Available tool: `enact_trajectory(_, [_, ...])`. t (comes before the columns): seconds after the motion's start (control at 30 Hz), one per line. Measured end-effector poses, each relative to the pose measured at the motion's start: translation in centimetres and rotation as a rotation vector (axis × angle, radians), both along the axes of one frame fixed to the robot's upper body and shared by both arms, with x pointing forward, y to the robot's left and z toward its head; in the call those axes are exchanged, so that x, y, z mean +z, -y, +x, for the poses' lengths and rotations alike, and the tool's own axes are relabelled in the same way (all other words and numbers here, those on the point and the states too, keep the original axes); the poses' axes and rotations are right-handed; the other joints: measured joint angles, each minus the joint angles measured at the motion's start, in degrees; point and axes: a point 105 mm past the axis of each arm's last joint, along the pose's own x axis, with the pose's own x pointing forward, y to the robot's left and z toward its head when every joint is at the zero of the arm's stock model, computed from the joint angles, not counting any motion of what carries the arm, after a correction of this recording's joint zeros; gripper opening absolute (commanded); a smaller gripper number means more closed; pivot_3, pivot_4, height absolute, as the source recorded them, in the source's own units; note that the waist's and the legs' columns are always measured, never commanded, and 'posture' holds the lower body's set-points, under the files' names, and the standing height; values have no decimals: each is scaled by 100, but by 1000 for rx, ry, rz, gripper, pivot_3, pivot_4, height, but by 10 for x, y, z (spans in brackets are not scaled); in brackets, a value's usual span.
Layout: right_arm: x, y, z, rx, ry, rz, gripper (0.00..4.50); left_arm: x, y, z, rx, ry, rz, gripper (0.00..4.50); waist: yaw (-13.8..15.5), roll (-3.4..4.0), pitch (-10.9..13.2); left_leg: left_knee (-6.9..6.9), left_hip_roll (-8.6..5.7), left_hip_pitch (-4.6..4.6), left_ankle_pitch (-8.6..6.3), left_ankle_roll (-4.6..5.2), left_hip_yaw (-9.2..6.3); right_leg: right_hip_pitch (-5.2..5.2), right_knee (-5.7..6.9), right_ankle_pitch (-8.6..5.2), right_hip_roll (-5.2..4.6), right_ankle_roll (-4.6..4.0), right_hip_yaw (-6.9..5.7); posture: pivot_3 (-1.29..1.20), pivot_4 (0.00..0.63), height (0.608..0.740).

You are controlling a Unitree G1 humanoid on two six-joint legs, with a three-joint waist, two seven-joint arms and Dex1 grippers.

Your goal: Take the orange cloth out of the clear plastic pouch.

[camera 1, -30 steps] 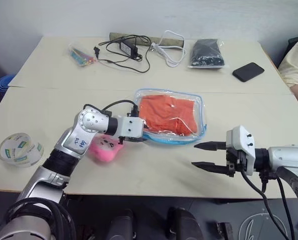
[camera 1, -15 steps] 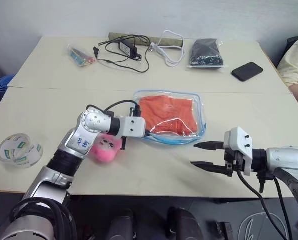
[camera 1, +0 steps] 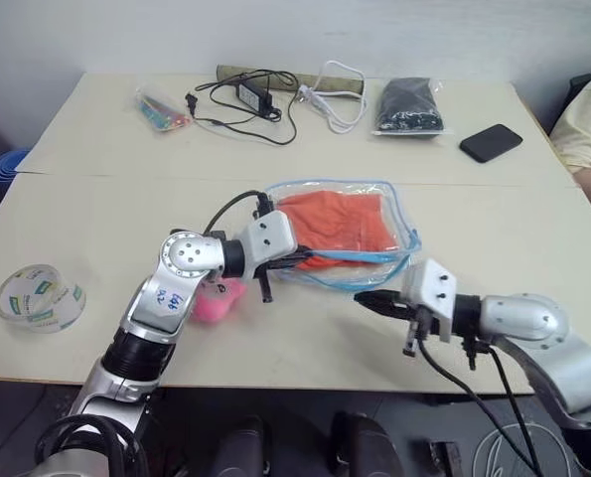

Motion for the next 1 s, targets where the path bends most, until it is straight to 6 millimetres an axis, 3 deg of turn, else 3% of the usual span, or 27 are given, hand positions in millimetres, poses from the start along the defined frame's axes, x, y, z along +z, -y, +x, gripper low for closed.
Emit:
enact_trajectory(0.13, [-13, -6, 20, -74, 99, -49, 46, 4, 6, -5, 9, 10, -22, 0, 7, 0, 0, -4, 0, -3, 0, -1, 1, -1, -5, 0, 0, 0, -3, 0, 150, 740])
enact_trajectory(0.2, [-17, -10, 23, -88, 123, -45, 414, 1, 7, -9, 11, 1, -20, 0, -1, 0, 0, -5, -1, -4, 0, -1, 2, -2, -6, 0, 0, 0, -2, 0, 150, 740])
enact_trajectory(0.47, [-16, -5, 50, -171, 403, -199, 2989, 1, 9, -13, 23, -3, -30, 0, -18, 0, 0, -6, 2, -1, 2, -4, 2, -4, -1, -1, 1, -1, 1, 0, 150, 740])
enact_trajectory(1.0, [-23, -17, 56, 40, 617, -451, 2989, 18, 13, -8, 23, 24, -55, 0, -19, 0, 0, -7, 4, 0, 3, -5, 2, -3, -2, -1, 1, -1, 1, 0, 150, 740])
